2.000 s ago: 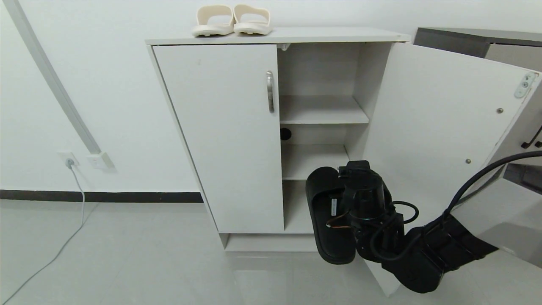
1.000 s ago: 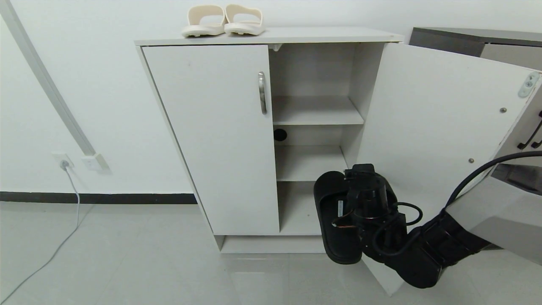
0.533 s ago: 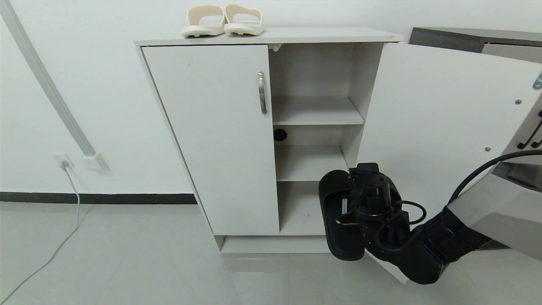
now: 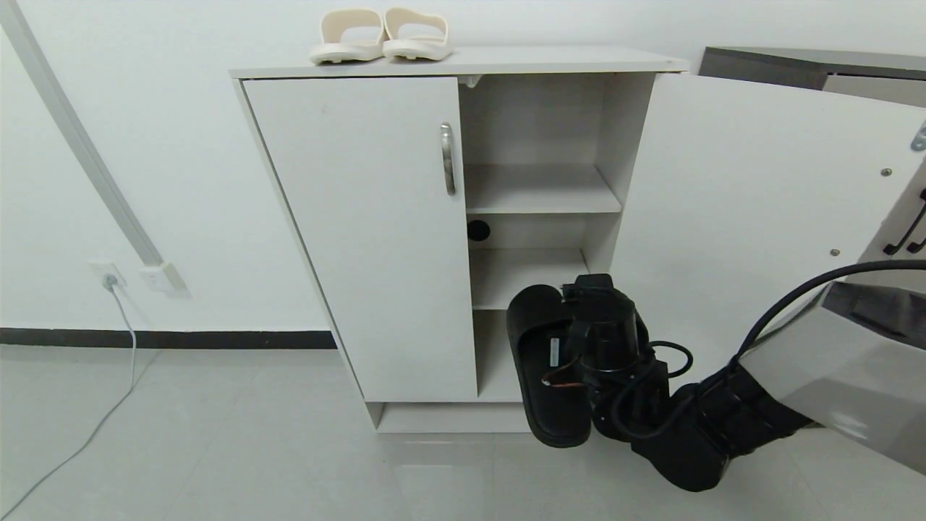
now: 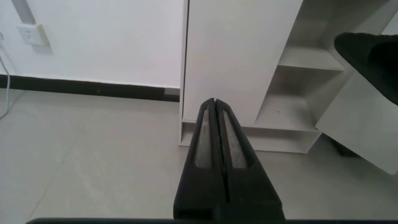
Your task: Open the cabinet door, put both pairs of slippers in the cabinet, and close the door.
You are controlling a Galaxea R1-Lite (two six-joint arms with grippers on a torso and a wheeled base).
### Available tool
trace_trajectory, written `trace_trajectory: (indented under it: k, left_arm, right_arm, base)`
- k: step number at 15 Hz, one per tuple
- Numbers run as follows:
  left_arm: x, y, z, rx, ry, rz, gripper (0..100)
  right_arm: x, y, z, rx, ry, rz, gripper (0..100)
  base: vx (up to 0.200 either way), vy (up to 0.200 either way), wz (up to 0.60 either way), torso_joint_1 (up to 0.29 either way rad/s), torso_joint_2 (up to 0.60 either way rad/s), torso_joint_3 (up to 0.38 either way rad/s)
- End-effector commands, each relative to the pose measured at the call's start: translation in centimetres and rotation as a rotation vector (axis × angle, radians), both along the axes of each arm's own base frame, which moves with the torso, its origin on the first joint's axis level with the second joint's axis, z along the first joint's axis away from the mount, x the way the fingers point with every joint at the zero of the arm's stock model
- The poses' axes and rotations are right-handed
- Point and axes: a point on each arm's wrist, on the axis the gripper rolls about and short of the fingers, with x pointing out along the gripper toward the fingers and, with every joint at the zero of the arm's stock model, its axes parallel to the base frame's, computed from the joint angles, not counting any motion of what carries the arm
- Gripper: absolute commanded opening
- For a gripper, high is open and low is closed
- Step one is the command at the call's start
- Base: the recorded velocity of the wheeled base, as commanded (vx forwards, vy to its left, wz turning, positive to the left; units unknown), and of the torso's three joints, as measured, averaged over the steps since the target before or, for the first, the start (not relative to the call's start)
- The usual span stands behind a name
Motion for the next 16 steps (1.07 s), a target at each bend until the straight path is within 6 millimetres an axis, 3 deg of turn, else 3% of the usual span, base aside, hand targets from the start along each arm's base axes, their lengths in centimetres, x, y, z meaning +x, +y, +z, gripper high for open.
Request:
trace_trajectory:
  k: [1,9,16]
  left_arm:
    - [0.0,0.0,0.0,0.000,0.002,0.000,0]
    - [0.0,0.0,0.0,-0.003,0.002,0.000,0]
    - [0.0,0.0,0.0,-0.003,0.002,-0.001,0]
  right_arm:
    - [1.2,1.6,-1.1,0.006,-0.004,0.012,0]
    - [2.3,2.2,-4.0,-0.026,0.035,0.015,0]
    - [2.7,2.5,-4.7,-0.030,0.040,0.013,0]
  base:
    - [0.000,0.000,0.00,0.000,0.00,0.000]
    - [0.000,0.000,0.00,0.000,0.00,0.000]
    - [0.000,0.000,0.00,0.001,0.00,-0.062]
